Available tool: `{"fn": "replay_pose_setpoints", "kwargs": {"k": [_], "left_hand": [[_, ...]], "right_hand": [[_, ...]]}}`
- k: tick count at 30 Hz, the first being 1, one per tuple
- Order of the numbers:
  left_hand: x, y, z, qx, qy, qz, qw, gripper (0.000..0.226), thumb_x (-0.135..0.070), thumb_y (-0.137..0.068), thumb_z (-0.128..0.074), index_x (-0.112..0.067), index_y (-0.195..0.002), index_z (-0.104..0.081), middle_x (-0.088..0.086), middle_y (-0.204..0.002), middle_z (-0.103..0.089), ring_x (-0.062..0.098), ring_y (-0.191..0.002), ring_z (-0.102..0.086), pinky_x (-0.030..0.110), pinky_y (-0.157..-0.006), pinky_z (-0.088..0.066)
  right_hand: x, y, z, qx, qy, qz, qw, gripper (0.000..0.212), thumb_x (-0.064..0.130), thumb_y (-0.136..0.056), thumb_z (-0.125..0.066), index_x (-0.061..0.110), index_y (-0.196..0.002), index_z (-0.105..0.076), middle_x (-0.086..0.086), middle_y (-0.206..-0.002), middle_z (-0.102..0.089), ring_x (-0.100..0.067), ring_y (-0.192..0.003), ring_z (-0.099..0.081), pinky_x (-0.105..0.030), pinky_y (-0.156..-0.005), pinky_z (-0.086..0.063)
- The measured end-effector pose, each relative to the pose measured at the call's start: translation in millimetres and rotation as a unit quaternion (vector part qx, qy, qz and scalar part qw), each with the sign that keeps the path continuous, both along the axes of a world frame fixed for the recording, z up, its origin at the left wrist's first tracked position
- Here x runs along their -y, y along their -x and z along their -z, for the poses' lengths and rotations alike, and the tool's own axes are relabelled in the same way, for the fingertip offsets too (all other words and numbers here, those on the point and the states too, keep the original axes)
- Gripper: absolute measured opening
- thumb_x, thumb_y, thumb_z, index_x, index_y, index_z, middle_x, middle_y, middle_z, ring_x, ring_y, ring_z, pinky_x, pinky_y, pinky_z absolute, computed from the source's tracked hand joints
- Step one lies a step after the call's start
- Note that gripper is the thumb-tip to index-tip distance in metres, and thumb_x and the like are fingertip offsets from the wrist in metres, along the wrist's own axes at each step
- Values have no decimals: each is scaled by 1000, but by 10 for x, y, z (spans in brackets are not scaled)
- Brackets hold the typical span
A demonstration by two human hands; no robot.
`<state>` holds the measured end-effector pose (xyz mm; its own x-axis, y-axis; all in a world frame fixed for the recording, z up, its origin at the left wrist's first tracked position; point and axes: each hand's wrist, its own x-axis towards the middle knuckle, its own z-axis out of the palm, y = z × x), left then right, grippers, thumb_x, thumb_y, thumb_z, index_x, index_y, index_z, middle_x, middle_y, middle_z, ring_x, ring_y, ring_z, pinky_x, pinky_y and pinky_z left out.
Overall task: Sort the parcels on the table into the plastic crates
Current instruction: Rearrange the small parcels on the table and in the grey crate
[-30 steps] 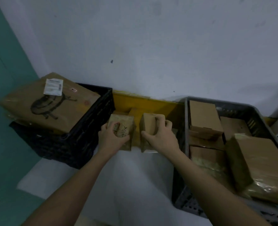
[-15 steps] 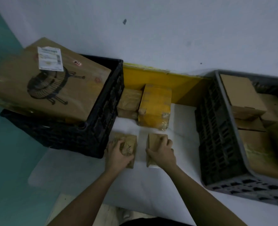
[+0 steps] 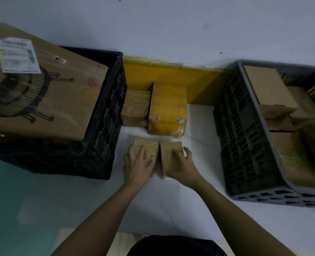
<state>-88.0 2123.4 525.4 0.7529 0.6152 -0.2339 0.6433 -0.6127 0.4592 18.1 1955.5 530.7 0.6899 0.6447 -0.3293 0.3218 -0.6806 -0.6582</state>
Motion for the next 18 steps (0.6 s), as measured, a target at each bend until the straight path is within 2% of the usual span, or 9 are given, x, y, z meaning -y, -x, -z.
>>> {"fn": "replay_pose_setpoints", "kwargs": {"k": [3, 5, 6, 8, 10, 11, 13, 15, 18], "left_hand": [[-169, -14, -33, -14, -44, -8, 999, 65, -50, -97, -49, -25, -154, -28, 13, -159, -15, 38, -139, -23, 51, -106, -36], [-286, 20, -17, 2, -133, 25, 991, 57, -43, -95, -57, -19, -145, -46, 16, -149, -38, 39, -134, -36, 60, -107, -32], [-333, 64, 17, 18, -161, 49, 986, 49, -40, -94, -59, -18, -138, -55, 16, -141, -48, 39, -129, -43, 63, -106, -33], [-378, 174, 82, 41, -183, 97, 977, 38, -40, -96, -50, -20, -125, -63, 13, -129, -56, 36, -119, -50, 59, -100, -43], [-383, 268, 144, 46, -199, 136, 969, 42, -40, -98, -39, -19, -122, -66, 12, -127, -58, 34, -118, -52, 52, -95, -47], [-387, 289, 176, 40, -211, 146, 966, 44, -39, -98, -36, -18, -124, -66, 13, -128, -59, 35, -119, -53, 52, -97, -45], [-399, 266, 210, 19, -226, 152, 962, 47, -36, -99, -34, -15, -127, -65, 18, -129, -59, 38, -121, -54, 55, -103, -40], [-417, 194, 208, 1, -218, 145, 965, 48, -32, -99, -32, -11, -126, -65, 22, -129, -58, 42, -122, -54, 55, -102, -44], [-510, 60, 161, -4, -204, 124, 971, 45, -25, -96, -34, -7, -123, -65, 26, -127, -58, 48, -122, -53, 58, -99, -46]], "right_hand": [[-160, 21, 47, 4, 11, -60, 998, 111, 22, -80, -81, 32, -155, 1, -1, -160, 13, -28, -137, -35, -23, -90, -50], [-261, 33, 78, 26, -2, -80, 996, 101, 26, -88, -74, 33, -154, 2, -7, -159, -5, -23, -122, -49, -17, -76, -52], [-314, 47, 71, 36, -17, -79, 996, 88, 36, -93, -68, 36, -152, -3, -8, -155, -20, -22, -114, -54, -21, -73, -56], [-384, 52, 49, 114, -39, -76, 990, 64, 57, -97, -51, 42, -147, -13, -7, -145, -41, -21, -108, -58, -34, -76, -62], [-430, 48, 76, 127, -41, -73, 988, 57, 64, -96, -45, 47, -144, -21, -3, -147, -43, -22, -116, -56, -41, -87, -60], [-456, 53, 103, 148, -45, -76, 985, 56, 64, -96, -45, 45, -145, -24, -2, -150, -41, -21, -120, -54, -42, -94, -56], [-499, 53, 133, 194, -20, -102, 975, 52, 45, -101, -50, 31, -148, -33, -5, -155, -34, -21, -126, -49, -38, -101, -51], [-544, 23, 192, 188, -17, -113, 975, 54, 19, -97, -61, 23, -148, -42, -11, -159, -26, -31, -134, -44, -39, -104, -49], [-670, -29, 177, 180, -5, -127, 975, 65, 7, -92, -66, 21, -150, -40, -14, -162, -19, -34, -137, -42, -38, -106, -47]]}}
